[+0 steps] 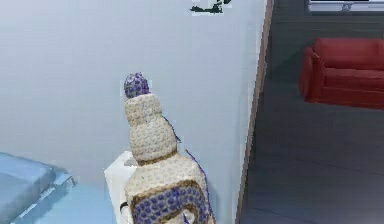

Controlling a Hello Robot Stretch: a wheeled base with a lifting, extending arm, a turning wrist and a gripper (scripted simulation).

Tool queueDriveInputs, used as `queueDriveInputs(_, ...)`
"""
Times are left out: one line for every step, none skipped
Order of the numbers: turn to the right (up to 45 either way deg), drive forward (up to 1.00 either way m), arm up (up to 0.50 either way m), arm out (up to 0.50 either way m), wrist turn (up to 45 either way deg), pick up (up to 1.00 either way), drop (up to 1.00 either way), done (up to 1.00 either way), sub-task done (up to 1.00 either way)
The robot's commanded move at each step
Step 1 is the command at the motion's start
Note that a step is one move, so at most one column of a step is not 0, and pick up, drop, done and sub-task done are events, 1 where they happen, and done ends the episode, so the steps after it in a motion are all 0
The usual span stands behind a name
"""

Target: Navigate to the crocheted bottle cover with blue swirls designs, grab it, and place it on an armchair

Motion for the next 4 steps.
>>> queueDriveInputs(45.0, 0.00, 0.00, 0.00, 0.0, 0.00, 0.00, 0.00, 0.00)
queueDriveInputs(24.0, 0.00, 0.00, 0.00, 0.0, 0.00, 0.00, 0.00, 0.00)
queueDriveInputs(0.0, 0.20, 0.00, 0.00, 0.0, 0.00, 0.00, 0.00, 0.00)
queueDriveInputs(-30.0, 0.00, 0.00, 0.00, 0.0, 0.00, 0.00, 0.00, 0.00)
